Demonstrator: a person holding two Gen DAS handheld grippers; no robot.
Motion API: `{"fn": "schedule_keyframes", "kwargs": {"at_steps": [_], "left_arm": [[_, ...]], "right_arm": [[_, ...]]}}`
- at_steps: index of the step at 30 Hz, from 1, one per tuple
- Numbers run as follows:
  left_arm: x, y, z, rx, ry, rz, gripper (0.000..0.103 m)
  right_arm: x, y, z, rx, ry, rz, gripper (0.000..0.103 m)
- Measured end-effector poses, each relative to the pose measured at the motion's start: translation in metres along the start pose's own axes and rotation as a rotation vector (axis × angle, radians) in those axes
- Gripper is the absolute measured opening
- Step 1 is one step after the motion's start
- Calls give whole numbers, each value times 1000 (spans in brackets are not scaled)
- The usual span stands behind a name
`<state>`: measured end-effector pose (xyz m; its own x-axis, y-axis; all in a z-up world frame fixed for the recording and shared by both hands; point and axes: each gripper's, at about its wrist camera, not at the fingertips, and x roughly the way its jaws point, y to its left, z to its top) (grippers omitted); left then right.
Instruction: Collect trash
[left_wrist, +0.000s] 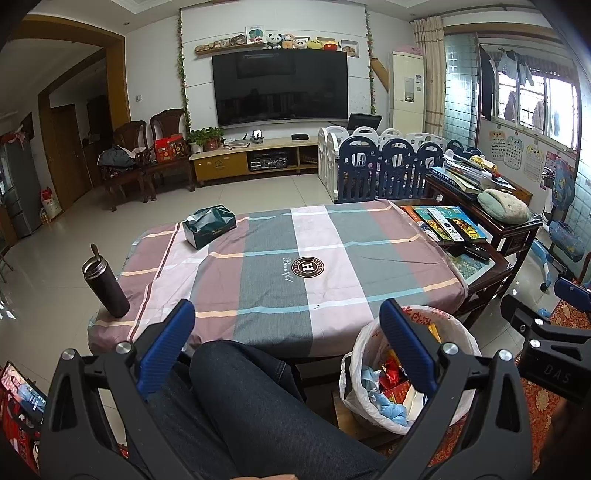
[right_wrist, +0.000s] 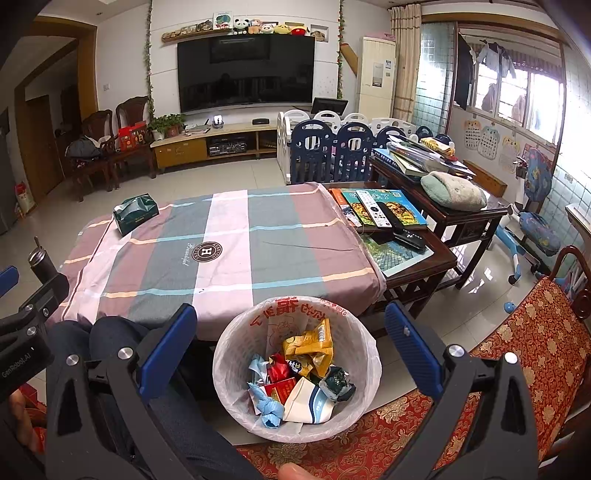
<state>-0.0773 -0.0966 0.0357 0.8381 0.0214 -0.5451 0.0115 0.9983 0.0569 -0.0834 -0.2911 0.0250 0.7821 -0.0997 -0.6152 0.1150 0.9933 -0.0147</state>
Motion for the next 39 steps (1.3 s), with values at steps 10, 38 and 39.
{"fn": "schedule_keyframes", "kwargs": {"at_steps": [10,38,39], "left_arm": [[0,0,0,-3,1,-1,100],[7,0,-6,-9,24,-11,100],[7,1,-6,-9,24,-11,100]], "right_arm": [[1,-1,-1,1,3,3,99],[1,0,1,0,6,2,99],[1,0,1,0,6,1,99]]}}
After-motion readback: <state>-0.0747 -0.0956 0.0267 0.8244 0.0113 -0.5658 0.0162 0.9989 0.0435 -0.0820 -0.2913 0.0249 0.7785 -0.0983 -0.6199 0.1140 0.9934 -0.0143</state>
